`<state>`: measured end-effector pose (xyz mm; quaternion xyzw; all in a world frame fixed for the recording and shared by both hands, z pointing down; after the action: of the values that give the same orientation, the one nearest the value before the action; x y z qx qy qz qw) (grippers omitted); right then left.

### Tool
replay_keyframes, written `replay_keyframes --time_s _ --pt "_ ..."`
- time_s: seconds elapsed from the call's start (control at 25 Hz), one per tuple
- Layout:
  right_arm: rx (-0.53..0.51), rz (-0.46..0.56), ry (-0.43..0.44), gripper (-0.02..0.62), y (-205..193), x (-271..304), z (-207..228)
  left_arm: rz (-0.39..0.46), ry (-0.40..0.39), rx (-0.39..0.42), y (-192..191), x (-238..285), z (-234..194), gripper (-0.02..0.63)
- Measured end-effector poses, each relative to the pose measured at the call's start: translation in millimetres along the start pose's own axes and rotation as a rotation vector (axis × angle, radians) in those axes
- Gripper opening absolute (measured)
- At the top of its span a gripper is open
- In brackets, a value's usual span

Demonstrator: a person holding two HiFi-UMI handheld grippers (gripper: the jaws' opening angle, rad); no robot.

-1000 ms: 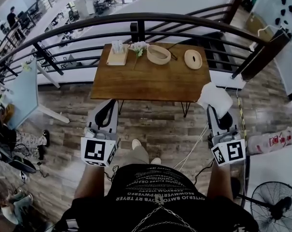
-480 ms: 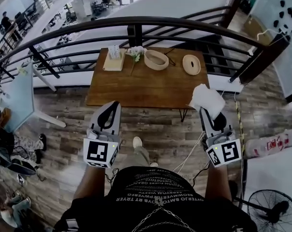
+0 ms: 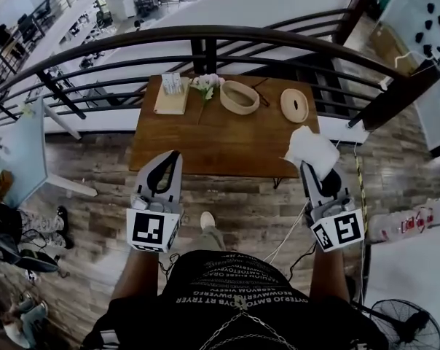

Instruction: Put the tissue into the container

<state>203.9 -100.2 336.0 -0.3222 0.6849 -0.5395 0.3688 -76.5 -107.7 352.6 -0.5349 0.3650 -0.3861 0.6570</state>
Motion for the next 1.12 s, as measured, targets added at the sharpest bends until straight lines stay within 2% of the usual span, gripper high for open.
replay_keyframes --time_s 0.16,0.68,0.84,1.12 --pt "0.002 -0.005 -0.002 0.124 -5 32 9 -0.019 -0.018 -0.002 -11 27 -18 0.031" --pt "-0.017 -0.033 -0.002 0.124 -16 138 25 0.008 -0.060 -0.016 -24 112 -90 0.031" --pt "-0.032 -0.032 -0.019 0.124 -15 165 25 0.013 -0.071 -0.019 -29 131 -114 0.031" --pt "-0.037 -0.033 -0.037 0.124 -12 191 19 0.035 -0.113 -0.029 -32 150 -131 0.031"
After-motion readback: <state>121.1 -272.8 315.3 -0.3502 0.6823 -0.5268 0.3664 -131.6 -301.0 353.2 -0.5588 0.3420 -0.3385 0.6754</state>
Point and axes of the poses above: the fingertips, and each gripper's own axes: x forward along the fingers, z to its right, y out of its top, the point moved 1 cm from there along -x, backward along the fingers, and after that the axes turned 9 degrees about z, right-handed, at the moved point
